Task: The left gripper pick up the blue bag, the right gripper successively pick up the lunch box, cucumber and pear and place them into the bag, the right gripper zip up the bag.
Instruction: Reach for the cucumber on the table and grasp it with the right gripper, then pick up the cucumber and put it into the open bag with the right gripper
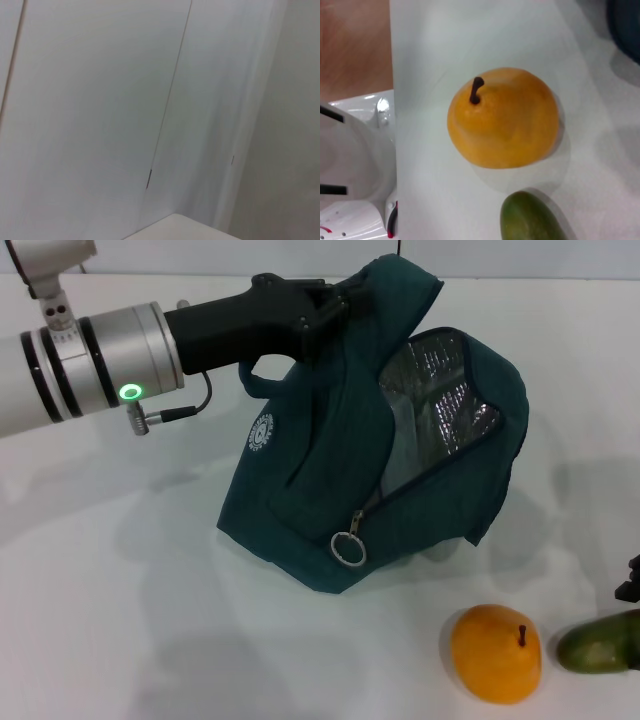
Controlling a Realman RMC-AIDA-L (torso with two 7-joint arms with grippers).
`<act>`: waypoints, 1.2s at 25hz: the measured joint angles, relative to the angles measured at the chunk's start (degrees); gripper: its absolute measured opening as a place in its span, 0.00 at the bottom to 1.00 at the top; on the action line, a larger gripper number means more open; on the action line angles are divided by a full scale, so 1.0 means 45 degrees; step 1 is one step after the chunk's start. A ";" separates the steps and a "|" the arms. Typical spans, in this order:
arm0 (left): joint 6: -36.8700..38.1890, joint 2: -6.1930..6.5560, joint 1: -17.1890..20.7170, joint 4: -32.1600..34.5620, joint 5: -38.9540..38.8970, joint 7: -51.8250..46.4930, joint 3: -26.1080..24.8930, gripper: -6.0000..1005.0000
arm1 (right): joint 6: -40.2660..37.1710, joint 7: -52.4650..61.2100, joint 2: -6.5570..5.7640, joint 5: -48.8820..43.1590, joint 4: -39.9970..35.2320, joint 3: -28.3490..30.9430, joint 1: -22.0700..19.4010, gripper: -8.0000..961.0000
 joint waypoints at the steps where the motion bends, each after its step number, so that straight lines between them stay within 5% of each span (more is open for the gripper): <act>1: 0.0000 0.0002 -0.0004 0.0002 -0.0001 0.0000 0.0015 0.04 | 0.0056 0.0016 0.0005 -0.0027 0.0023 -0.0101 0.0013 0.77; 19: 0.0001 0.0006 0.0086 0.0000 0.0021 0.0000 0.0064 0.04 | 0.0984 0.1017 0.0118 -0.0043 0.0692 -0.1459 0.0256 0.77; 25: 0.0002 0.0006 0.0089 0.0000 0.0024 0.0030 0.0064 0.04 | 0.1052 0.1045 0.0118 0.0097 0.0995 -0.1274 0.0244 0.59; 30: 0.0003 0.0006 0.0089 -0.0001 0.0030 0.0047 0.0064 0.04 | 0.1242 0.1037 0.0103 0.0697 0.0876 0.0170 0.0140 0.57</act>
